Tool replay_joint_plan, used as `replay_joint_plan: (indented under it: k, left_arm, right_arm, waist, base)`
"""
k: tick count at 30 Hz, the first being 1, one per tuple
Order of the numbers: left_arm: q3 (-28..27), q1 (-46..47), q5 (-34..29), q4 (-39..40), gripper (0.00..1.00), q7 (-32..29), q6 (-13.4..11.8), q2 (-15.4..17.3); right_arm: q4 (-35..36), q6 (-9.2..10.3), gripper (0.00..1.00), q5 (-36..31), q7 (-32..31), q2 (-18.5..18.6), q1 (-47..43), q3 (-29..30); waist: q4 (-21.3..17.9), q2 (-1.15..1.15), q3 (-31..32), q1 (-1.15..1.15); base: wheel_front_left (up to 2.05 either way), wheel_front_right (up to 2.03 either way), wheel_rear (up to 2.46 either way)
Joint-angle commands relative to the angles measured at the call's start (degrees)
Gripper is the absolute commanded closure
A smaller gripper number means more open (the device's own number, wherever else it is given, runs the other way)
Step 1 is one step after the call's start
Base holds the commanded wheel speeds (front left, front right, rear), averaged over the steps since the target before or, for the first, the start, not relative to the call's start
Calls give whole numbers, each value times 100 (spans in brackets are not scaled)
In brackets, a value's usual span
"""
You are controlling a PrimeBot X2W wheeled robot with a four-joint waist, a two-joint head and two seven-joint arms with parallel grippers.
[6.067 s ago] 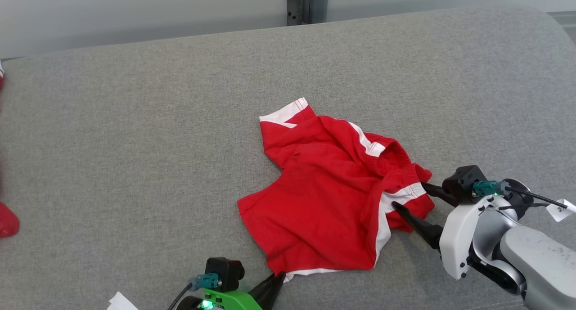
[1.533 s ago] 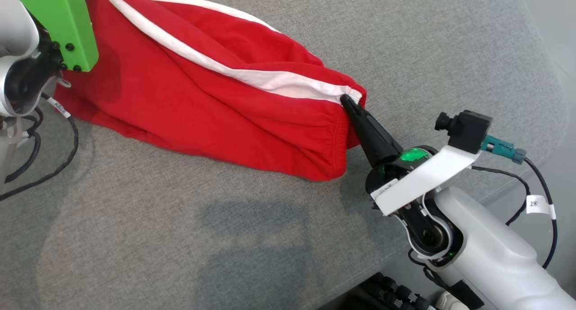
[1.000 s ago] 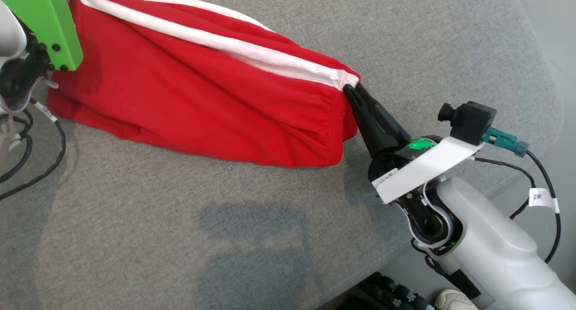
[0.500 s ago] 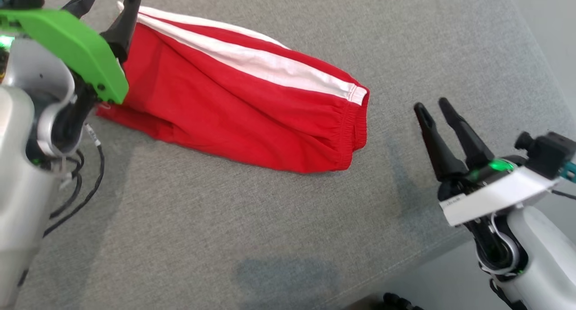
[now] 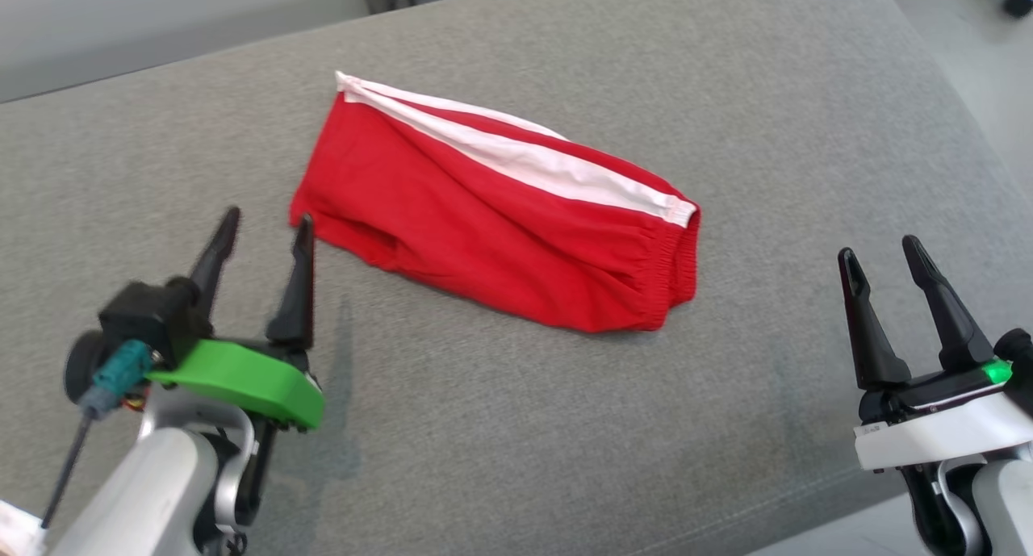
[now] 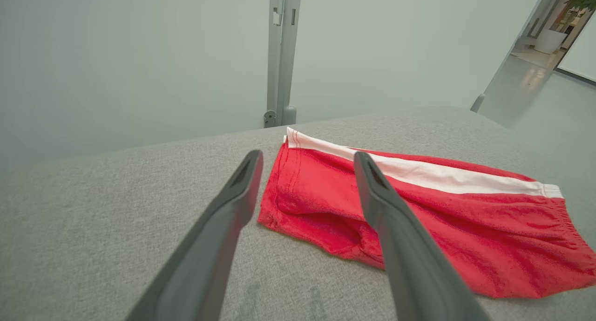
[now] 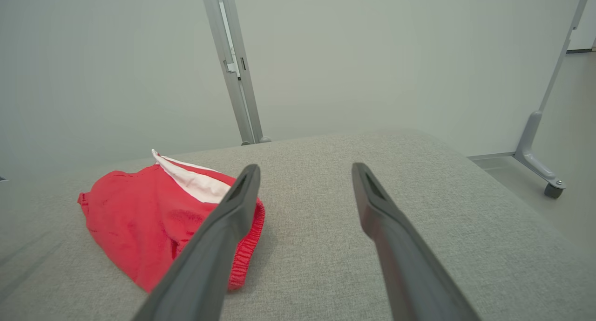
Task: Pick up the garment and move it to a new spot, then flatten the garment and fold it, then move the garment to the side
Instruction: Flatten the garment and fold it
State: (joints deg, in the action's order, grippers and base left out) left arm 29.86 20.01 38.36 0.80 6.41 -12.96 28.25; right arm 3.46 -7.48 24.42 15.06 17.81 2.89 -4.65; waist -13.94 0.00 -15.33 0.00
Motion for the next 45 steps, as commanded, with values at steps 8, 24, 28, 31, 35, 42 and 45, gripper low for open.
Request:
replay_joint_plan:
  k: [8, 24, 28, 31, 35, 42, 45]
  left_arm:
    - [167, 387, -81, -775, 0, 261, 330, -264]
    - [629, 2365, 20, -2819, 0, -1278, 916, -660]
    - [703, 2647, -6, -3441, 0, -1771, 866, -583]
    - [700, 2794, 25, -3720, 0, -1982, 850, -515]
    - [722, 2800, 54, -4029, 0, -2199, 824, -429]
    - [769, 2572, 330, -4156, 100, -2484, 1009, -583]
    - [847, 2460, 346, -4094, 100, -2500, 1152, -639]
  right_arm:
    - [43, -2, 0, -155, 17, -122, -2, -94]
    - [87, -1, 0, -194, 17, -425, 492, -370]
    - [42, -2, 0, -164, 17, -482, 535, -426]
    - [24, -1, 0, -163, 17, -499, 513, -410]
    - [3, -1, 0, -170, 17, -508, 415, -371]
    - [-42, -2, 0, -163, 17, -456, 352, -348]
    - [-65, -1, 0, -153, 17, -431, 324, -340]
  waist:
    - [493, 0, 204, 0]
    - [-350, 0, -748, 0]
    - [-533, 0, -798, 0]
    - [-618, 0, -783, 0]
    - [-644, 0, -707, 0]
    - [-529, 0, -587, 0]
    - [-441, 0, -523, 0]
  base:
    - [0, 0, 0]
    - [0, 0, 0]
    - [0, 0, 0]
    - [0, 0, 0]
    - [0, 0, 0]
    - [0, 0, 0]
    - [0, 0, 0]
